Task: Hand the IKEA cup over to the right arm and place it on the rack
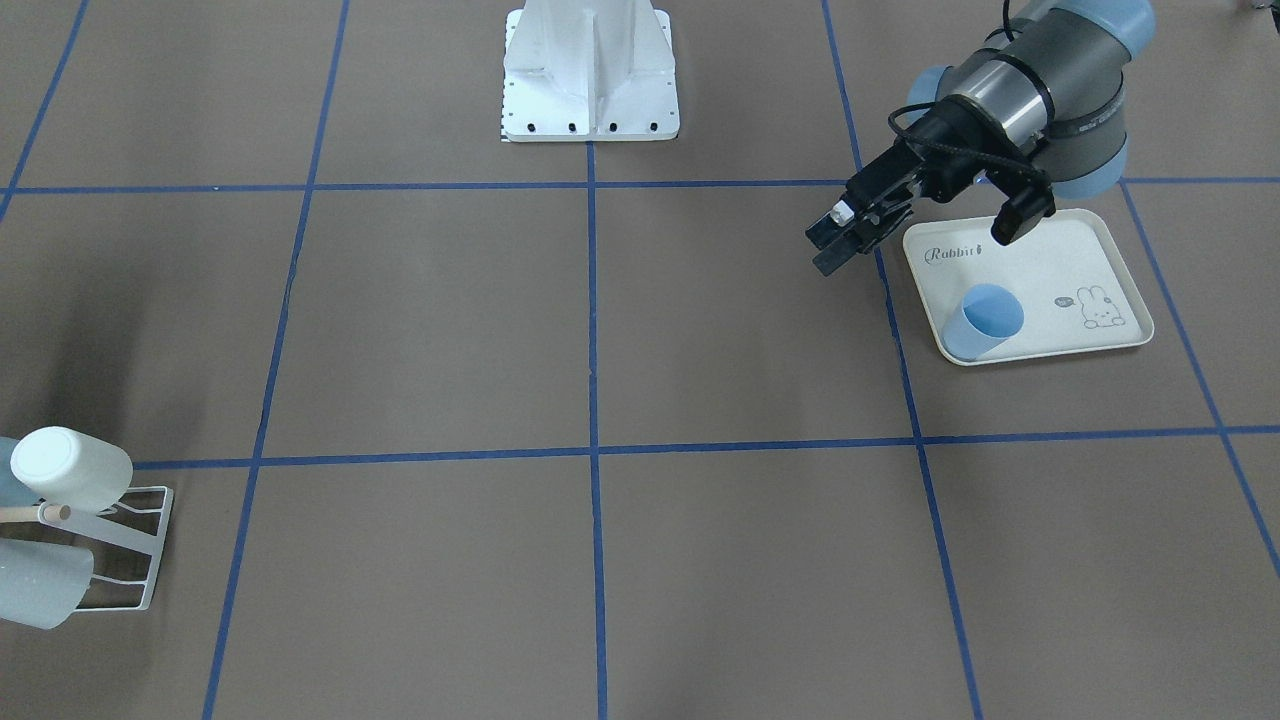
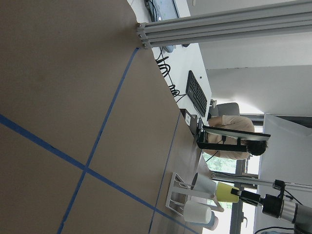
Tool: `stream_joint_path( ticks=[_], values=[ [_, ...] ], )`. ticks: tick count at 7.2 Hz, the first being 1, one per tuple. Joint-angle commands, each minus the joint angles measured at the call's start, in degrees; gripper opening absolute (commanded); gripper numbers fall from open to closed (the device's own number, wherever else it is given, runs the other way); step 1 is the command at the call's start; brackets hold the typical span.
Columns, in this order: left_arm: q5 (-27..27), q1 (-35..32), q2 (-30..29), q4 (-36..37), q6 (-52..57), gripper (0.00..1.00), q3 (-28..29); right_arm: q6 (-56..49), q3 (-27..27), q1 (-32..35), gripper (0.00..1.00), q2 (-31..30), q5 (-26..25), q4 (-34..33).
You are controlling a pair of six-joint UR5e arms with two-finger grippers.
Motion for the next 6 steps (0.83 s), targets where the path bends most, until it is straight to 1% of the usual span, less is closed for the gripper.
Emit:
stream_joint_path(
  ticks=[1, 3, 5, 6],
  values=[
    [0.0, 0.0, 0.1, 0.0, 0.0, 1.0, -0.4, 0.2, 0.0, -1.1, 0.33, -0.1, 0.0, 0.0],
    [0.0, 0.0, 0.1, 0.0, -0.1, 1.0, -0.6, -0.2, -0.1, -1.4, 0.33, -0.9, -0.2, 0.1],
    [0.0, 0.0, 0.1, 0.0, -0.1, 1.0, -0.6, -0.2, -0.3, -2.8, 0.37, -1.1, -0.6, 0.2],
    [0.0, 0.0, 0.1, 0.0, -0.1, 1.0, -0.5, -0.1, -0.4, -3.5, 0.47, -1.0, -0.6, 0.2]
  ],
)
